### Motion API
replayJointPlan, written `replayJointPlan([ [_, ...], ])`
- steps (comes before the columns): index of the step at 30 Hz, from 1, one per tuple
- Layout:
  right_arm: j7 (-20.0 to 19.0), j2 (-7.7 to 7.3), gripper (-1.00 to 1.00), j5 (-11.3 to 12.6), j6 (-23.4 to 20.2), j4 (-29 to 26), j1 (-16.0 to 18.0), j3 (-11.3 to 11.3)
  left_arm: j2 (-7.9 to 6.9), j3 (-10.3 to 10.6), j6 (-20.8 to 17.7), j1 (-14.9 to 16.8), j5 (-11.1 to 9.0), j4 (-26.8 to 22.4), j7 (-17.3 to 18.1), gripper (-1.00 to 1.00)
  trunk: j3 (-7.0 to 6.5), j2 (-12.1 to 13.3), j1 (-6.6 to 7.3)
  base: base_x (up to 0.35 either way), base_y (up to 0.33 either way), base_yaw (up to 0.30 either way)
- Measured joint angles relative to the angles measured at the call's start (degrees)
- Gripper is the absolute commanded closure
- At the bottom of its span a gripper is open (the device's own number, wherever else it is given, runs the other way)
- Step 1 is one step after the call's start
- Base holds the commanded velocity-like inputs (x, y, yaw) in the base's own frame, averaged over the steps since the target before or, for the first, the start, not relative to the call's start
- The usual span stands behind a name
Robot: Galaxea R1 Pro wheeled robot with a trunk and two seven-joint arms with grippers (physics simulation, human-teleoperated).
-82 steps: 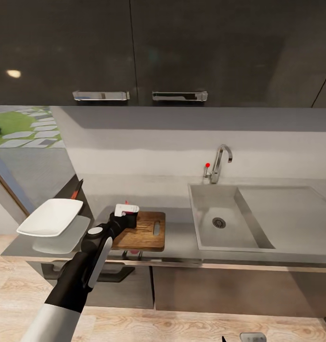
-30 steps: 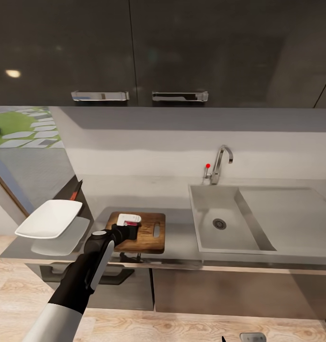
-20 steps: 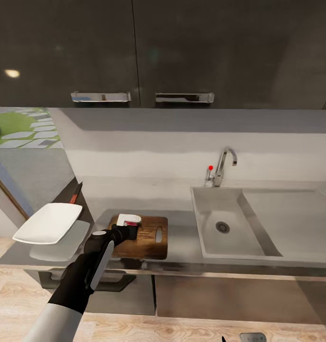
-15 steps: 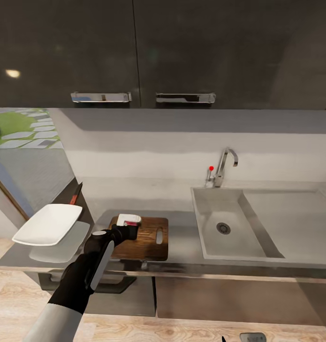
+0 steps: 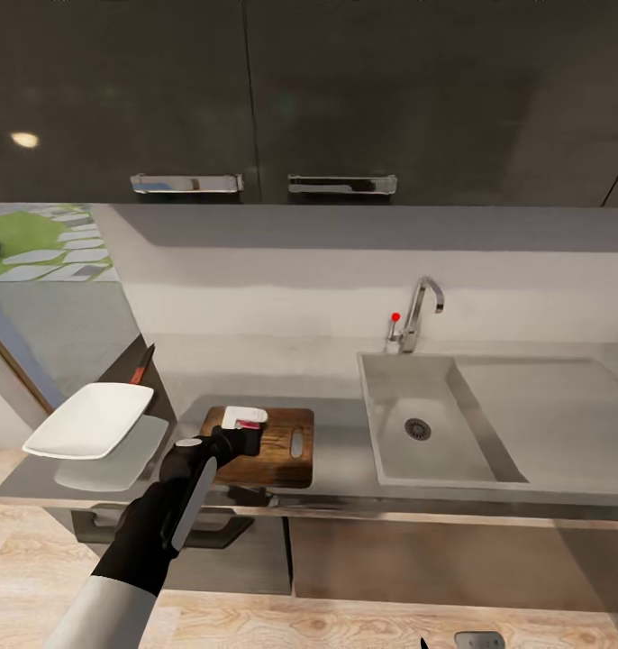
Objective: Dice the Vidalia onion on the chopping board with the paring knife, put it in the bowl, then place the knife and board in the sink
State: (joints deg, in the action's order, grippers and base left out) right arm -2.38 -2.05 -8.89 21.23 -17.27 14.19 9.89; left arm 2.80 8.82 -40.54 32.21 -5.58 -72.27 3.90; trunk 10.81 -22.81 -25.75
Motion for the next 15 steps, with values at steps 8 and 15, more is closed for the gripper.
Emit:
replayJointPlan([
  [8, 0.0, 0.00, -1.00, 0.0, 0.0, 0.0, 0.0, 0.0, -0.02, 0.0, 0.0, 0.0, 0.0, 0.3, -0.1, 1.00, 0.00, 0.0, 0.00, -0.004, -0.004, 0.000],
  [15, 0.0, 0.05, -1.00, 0.0, 0.0, 0.0, 0.0, 0.0, -0.08, 0.0, 0.0, 0.0, 0.0, 0.5, 0.0, 1.00, 0.00, 0.0, 0.00, 0.000, 0.000, 0.000],
])
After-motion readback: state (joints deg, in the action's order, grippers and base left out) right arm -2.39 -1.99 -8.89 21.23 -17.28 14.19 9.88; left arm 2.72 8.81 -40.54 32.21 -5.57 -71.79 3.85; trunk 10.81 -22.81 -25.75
